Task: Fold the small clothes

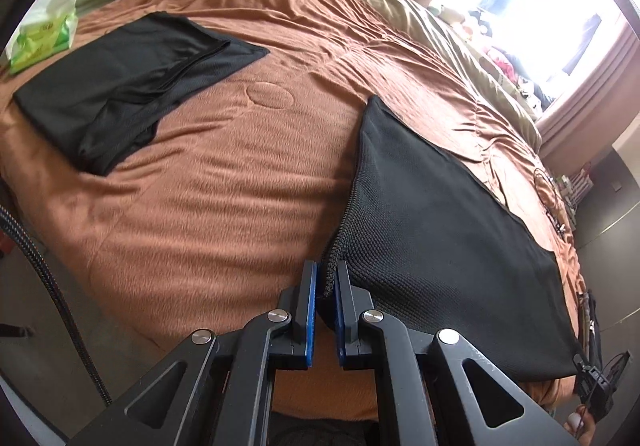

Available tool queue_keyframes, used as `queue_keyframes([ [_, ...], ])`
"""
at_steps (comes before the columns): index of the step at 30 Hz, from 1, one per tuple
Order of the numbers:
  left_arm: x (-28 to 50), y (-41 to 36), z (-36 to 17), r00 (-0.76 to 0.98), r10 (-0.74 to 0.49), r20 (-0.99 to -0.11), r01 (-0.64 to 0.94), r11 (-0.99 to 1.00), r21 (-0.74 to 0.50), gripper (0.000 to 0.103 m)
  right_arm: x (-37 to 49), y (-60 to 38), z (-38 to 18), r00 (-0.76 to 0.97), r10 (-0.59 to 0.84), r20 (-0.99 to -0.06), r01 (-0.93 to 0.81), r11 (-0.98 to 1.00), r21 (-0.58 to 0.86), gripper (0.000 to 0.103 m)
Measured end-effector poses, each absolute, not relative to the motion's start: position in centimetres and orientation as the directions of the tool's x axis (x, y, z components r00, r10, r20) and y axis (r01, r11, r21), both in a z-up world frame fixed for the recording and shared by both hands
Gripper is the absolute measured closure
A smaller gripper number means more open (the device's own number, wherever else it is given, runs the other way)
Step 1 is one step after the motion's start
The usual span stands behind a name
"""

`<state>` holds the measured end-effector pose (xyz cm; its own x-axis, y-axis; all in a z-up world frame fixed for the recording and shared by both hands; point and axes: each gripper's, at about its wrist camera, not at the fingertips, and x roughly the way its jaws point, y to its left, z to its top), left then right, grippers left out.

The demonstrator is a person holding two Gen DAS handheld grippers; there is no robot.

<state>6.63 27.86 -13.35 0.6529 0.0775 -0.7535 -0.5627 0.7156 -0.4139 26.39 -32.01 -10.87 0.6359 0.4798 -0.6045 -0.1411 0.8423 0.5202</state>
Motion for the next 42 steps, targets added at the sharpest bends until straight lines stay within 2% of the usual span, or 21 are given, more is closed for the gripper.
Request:
queue_keyframes([
  [3,6.4,28.0,-13.7,0.667,0.05,-0.743,-0.547,0.71,-0.443,0.094,25.8,-31.8,-10.3,0.649,0.413,-0.639,-0.126,0.887,0.445,0.092],
  [4,6.4,28.0,-13.8,0.67,0.043,-0.741,-0.542,0.711,-0.448,0.094,25.6,-32.0,-9.9,0.655,0.368,-0.66,-0.1,0.908,0.407,0.085],
  [8,6.5,27.9,-14.2,0.682,0.029,-0.731,-0.522,0.72,-0.458,0.094,24.4,-32.6,-8.1,0.694,0.31,-0.649,-0.077,0.929,0.362,0.074],
  [14,5.9,28.6,-15.3,0.703,-0.016,-0.711,-0.499,0.701,-0.51,0.094,22.5,-29.8,-6.0,0.687,0.366,-0.628,-0.18,0.923,0.341,0.074],
  [25,5.8,28.6,-16.7,0.696,-0.039,-0.717,-0.479,0.72,-0.503,0.094,21.9,-15.1,-6.8,0.545,0.436,-0.716,-0.427,0.879,0.21,0.074],
  [32,5.2,29.4,-18.0,0.719,-0.085,-0.69,-0.458,0.688,-0.563,0.093,22.7,-8.0,-8.1,0.49,0.423,-0.762,-0.515,0.846,0.139,0.074],
  [42,4.7,30.1,-18.5,0.74,-0.12,-0.662,-0.445,0.651,-0.615,0.093,24.5,-2.0,-9.6,0.484,0.414,-0.771,-0.567,0.819,0.084,0.074],
])
